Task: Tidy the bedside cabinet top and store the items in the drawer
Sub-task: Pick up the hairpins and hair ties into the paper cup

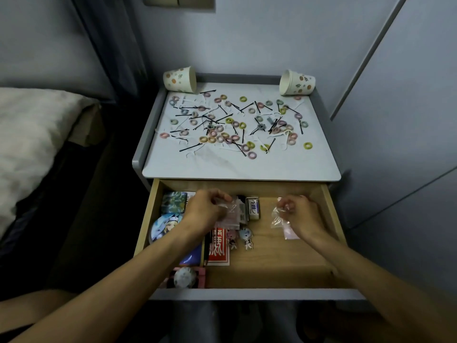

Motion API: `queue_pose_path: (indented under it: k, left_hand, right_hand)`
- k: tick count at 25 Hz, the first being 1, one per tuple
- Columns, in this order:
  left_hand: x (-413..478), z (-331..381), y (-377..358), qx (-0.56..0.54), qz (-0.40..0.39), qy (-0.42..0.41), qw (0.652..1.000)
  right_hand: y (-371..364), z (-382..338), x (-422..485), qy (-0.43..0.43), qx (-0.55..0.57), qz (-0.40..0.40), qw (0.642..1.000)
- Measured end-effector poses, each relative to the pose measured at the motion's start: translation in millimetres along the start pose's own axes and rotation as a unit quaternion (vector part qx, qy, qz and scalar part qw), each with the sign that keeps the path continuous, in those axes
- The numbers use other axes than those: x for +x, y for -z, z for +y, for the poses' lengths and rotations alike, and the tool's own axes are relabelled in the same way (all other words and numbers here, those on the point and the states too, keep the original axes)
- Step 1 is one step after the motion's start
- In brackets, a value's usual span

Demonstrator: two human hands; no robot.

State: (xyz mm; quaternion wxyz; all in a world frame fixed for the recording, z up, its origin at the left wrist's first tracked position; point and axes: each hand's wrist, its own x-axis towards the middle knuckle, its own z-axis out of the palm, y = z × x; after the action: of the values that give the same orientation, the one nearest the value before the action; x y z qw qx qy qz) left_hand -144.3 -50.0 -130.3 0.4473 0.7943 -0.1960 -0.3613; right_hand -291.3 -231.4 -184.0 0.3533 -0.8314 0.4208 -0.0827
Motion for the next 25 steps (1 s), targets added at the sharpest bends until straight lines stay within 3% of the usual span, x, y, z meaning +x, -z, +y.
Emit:
queue_pose_path:
  k: [6,11,13,15,17,18,22,25]
  left_hand:
    - [5.2,-2.9,-3.0,-0.006,-0.006,-0.003,1.0]
    - [5.0,-0.3,-7.1,-0.029,-0.03,0.01,0.999]
    - [4.1,1.6,-7.4,-0.04,-0.032,0.017,0.999]
    - [1.9,4.2,-9.6,-0.066,-0.039,0.024,0.997]
    - [0.5,5.5,-13.8,-0.104,-0.057,0.03,0.992]
    - [0.4,5.4,-15.8,-0.117,-0.068,0.031,0.99]
    - [1.7,7.7,-20.6,-0.137,-0.065,0.035,0.988]
    - [4.0,10.6,-18.6,-0.11,-0.018,0.04,0.993]
  right_hand:
    - [-30.7,7.3,26.1,0.047,-0.029,-0.006,0.998]
    - [-23.0,-3.7,9.0,0.1,-0.271,0.079,0.954]
    - [-17.0,-15.4,-6.2,0.137,-0.203,0.074,0.967]
    - [-10.6,-27.7,-18.5,0.109,0.053,-0.03,0.992]
    - [-8.2,-40.4,-30.0,0.056,0.262,-0.149,0.952]
    - [-8.6,-43.8,-33.1,0.057,0.295,-0.174,0.938]
    - [-8.6,-45.3,-28.5,0.092,0.268,-0.143,0.948]
    - [-3.5,-29.9,-10.7,0.039,0.192,-0.075,0.978]
